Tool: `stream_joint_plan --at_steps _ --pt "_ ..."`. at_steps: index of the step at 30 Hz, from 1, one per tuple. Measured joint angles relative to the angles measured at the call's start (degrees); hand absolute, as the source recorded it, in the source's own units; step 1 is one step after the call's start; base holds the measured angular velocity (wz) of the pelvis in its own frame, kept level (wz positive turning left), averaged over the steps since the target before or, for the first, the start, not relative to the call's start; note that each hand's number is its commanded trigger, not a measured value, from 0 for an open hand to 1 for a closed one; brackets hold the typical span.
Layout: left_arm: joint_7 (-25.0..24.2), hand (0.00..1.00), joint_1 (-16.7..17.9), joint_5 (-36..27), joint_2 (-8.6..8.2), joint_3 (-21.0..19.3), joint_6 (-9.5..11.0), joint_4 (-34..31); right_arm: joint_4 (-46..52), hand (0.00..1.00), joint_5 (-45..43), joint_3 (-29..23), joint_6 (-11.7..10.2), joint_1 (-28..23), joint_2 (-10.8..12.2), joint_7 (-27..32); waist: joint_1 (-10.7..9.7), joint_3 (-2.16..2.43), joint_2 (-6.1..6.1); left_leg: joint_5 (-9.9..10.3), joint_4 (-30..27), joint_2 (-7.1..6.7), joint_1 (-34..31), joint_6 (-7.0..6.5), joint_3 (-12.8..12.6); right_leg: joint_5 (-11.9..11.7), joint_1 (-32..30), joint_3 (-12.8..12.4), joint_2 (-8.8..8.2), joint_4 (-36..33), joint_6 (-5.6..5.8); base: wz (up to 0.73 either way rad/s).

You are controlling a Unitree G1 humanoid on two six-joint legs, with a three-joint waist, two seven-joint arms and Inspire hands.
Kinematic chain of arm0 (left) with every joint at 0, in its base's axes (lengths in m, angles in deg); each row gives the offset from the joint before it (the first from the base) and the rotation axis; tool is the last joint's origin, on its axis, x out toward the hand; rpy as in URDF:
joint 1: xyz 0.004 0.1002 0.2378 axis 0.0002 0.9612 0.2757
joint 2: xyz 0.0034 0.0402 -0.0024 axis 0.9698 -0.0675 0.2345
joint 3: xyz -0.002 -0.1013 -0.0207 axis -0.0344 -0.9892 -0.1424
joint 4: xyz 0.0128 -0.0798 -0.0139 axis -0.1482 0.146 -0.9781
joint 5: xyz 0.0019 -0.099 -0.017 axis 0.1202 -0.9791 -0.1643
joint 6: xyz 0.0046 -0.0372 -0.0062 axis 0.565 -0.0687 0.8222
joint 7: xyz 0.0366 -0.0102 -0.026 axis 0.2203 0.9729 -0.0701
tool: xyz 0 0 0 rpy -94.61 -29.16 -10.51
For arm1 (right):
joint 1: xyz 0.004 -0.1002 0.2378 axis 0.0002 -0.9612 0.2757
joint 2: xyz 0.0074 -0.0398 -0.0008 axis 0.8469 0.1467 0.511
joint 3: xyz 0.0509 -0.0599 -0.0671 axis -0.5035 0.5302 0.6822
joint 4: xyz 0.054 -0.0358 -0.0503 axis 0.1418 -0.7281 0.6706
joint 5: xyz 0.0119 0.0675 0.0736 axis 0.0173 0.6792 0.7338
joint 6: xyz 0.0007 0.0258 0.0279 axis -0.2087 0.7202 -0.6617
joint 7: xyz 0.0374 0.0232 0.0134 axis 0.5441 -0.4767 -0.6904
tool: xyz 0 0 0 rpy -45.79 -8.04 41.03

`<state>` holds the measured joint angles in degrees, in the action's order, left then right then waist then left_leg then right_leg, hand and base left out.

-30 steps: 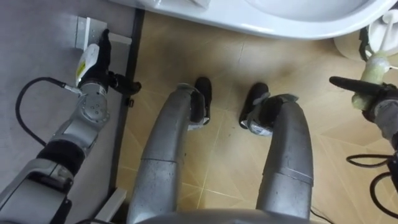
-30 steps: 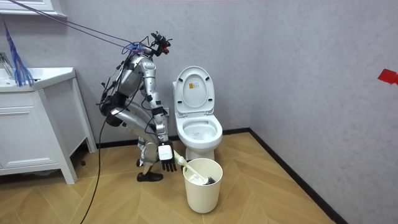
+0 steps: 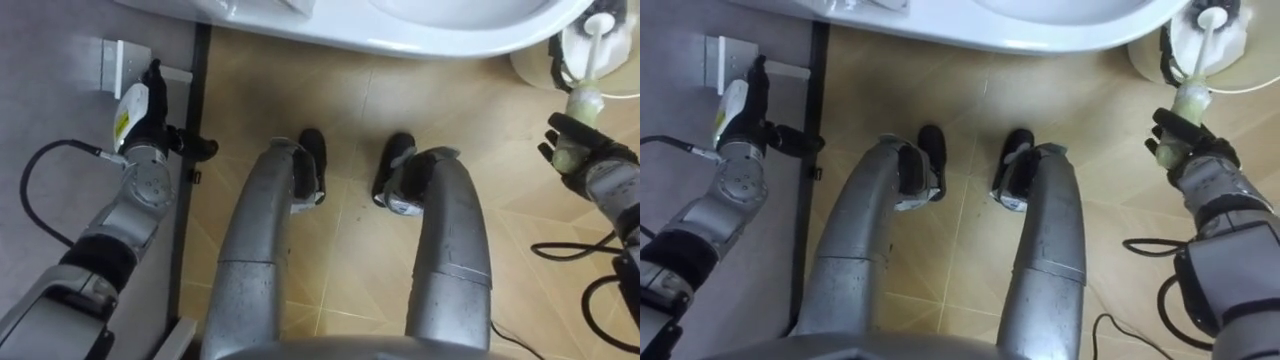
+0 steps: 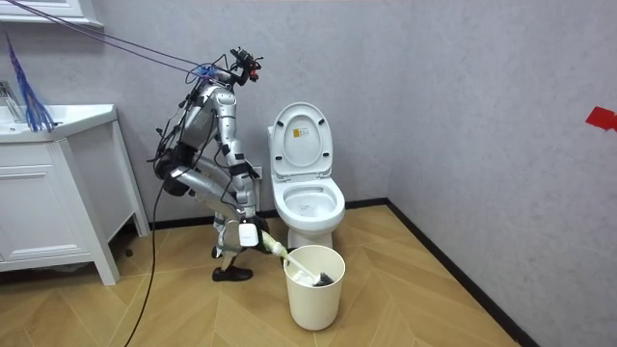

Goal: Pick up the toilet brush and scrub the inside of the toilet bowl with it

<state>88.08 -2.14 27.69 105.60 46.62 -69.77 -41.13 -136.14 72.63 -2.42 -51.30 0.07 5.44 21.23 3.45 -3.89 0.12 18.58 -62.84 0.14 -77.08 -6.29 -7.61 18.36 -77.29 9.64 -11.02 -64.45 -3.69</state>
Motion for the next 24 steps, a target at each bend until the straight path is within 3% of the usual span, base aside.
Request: stream_joint_plan --at_steps 8,10,11,16,21,24 --pt "0.0 0.0 3.6 0.2 -0.12 -0.4 0.2 0.1 -0.7 1.0 -0.3 -1.8 1.2 -4.5 0.8 -2.3 0.1 0.14 -0.11 0.0 3.4 0.0 6.9 0.04 1.1 -0.3 8.0 1.7 0.22 4.4 0.42 0.0" --pt "-0.2 0.0 5.5 0.3 -0.19 -0.4 0.2 -0.1 -1.0 1.0 -0.4 -1.9 1.9 -6.0 0.9 -2.9 0.1 0.55 -0.08 0.0 5.1 0.07 9.6 0.03 1.2 -0.6 10.7 1.8 0.51 6.2 0.84 -0.03" --pt "-0.4 0.0 7.0 0.3 -0.22 -0.9 0.2 -0.2 -1.4 1.0 -0.4 -2.3 2.3 -7.2 0.9 -3.5 0.4 1.01 -0.28 -0.1 6.2 0.12 11.2 -0.02 1.2 -0.9 12.5 2.2 0.71 7.7 1.01 -0.12" --pt "-0.5 0.0 10.0 0.2 -0.25 -2.7 0.0 -0.5 -2.5 1.0 -0.3 -4.1 3.8 -11.4 1.4 -5.0 1.2 1.36 -0.2 -0.6 11.5 0.0 19.6 -0.27 1.1 -1.8 21.0 2.9 1.05 13.3 1.83 -0.01" --pt "-1.3 0.0 12.4 0.2 -2.6 -4.2 0.0 -0.1 -3.6 1.0 0.3 -6.4 3.7 -13.4 3.8 -6.3 1.3 1.52 0.16 -1.2 17.4 -0.16 28.8 -0.15 1.2 -2.6 30.5 3.5 1.88 19.7 2.69 0.0" --pt "-2.0 0.0 14.4 0.9 -3.87 -6.3 0.2 0.9 -4.0 1.0 0.8 -10.2 3.7 -15.1 5.9 -6.2 1.2 1.72 1.05 -1.9 21.9 -0.5 35.1 0.25 1.9 -3.2 37.2 4.5 2.26 24.3 3.02 0.1"
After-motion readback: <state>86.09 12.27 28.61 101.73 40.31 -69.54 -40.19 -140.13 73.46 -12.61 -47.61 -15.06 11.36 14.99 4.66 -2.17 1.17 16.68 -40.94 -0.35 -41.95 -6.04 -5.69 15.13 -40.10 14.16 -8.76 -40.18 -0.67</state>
